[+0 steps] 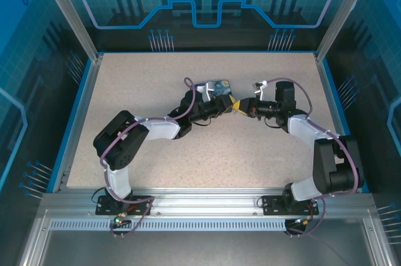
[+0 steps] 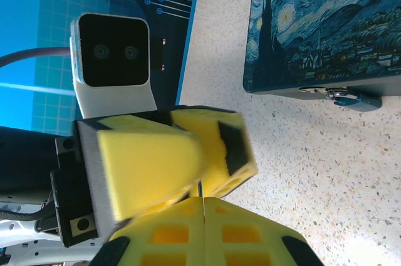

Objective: Unlock the padlock with the key

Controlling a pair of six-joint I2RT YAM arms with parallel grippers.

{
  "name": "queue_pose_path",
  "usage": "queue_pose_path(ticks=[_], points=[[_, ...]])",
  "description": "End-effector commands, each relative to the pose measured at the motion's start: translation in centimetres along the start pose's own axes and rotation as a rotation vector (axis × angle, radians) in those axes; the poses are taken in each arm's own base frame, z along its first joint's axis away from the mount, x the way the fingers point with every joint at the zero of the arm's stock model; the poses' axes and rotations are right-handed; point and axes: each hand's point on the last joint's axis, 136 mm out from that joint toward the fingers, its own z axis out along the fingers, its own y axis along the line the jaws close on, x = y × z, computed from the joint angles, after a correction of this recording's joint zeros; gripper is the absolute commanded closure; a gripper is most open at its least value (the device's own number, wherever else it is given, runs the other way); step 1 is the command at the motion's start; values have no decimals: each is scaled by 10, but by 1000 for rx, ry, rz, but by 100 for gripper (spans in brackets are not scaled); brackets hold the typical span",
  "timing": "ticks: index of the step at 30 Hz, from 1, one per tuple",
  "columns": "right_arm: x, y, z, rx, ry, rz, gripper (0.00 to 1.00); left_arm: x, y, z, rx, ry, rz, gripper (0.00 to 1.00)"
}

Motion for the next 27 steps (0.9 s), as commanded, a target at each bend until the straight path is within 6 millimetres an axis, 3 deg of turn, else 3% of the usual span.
queue_pose_path(ticks=[1,4,12,22,27], points=[[6,4,-5,-16,11,-14,100,-16,-21,-10,36,-30,25,52],[5,4,-6,-19,13,-12,100,-24,-24,-20,31,-30,30,44],[1,10,-5,-38,10,-1,100,-18,-23,-25,1,86,35,44],[-3,14,3,-59,6,8,100,-7,-18,-14,17,168,3,64],[-4,15,5,-61,6,8,100,-5,-16,-12,12,177,-3,66]])
